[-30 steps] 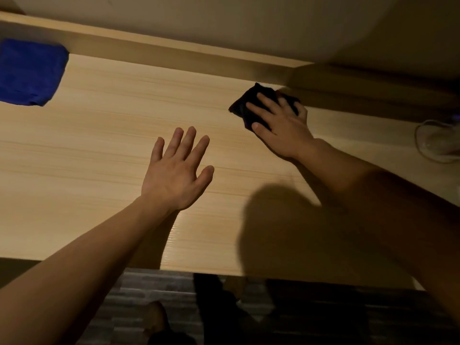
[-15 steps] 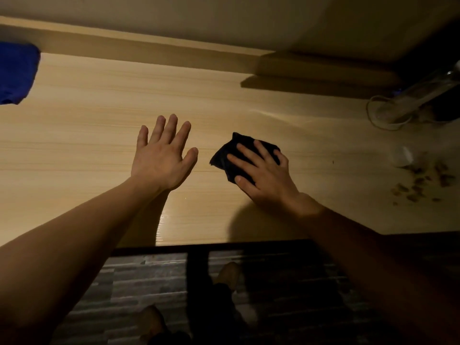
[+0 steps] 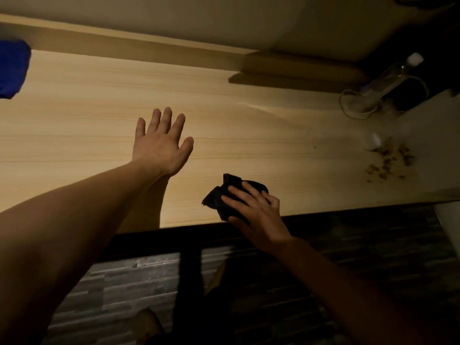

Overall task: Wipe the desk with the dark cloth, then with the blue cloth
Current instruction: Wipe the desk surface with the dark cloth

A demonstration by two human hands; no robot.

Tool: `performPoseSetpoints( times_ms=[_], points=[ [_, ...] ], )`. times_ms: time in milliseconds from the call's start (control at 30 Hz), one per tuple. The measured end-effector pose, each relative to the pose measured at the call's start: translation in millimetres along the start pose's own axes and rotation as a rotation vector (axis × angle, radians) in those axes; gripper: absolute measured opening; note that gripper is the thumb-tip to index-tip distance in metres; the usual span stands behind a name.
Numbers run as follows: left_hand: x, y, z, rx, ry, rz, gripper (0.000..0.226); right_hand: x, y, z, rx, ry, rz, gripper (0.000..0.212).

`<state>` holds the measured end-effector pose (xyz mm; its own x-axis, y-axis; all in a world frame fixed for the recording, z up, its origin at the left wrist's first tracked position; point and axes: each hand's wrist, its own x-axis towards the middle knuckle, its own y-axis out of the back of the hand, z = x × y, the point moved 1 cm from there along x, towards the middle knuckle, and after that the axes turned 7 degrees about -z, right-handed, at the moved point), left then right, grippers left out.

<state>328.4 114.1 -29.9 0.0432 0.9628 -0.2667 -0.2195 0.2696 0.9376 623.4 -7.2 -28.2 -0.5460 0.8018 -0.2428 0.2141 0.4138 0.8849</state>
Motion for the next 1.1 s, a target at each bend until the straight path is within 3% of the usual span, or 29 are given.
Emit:
performPoseSetpoints(
  times_ms=[167,367,500,600,700,900,1100],
  points=[
    [3,8,23,-0.012,0.0,-0.01,0.079,-18,-1,-14,0.187,-0.011,0.039,0.041],
    [16,1,80,-0.114,-0.117,-0.015,0.075,-13,51,-11,0.537,-0.066,-0.119,0.03],
    [19,-16,81,-0.038,-0.079,-0.004,0.077,24,104,11,0.601,-0.041,-0.015,0.028],
    [20,-16,83,-0.04,-0.072,0.005,0.076,75,137,41,0.529,-0.075,0.078,0.03],
    [21,-15,86,-0.048,-0.054,0.006,0.074,139,152,85,0.243,-0.066,0.161,0.03],
    [23,-17,88,-0.031,-0.036,0.016,0.072,243,166,126,-0.047,-0.034,0.092,0.038],
    [25,-19,88,-0.026,-0.019,0.014,0.072,274,154,143,-0.218,-0.121,-0.068,0.055]
  ],
)
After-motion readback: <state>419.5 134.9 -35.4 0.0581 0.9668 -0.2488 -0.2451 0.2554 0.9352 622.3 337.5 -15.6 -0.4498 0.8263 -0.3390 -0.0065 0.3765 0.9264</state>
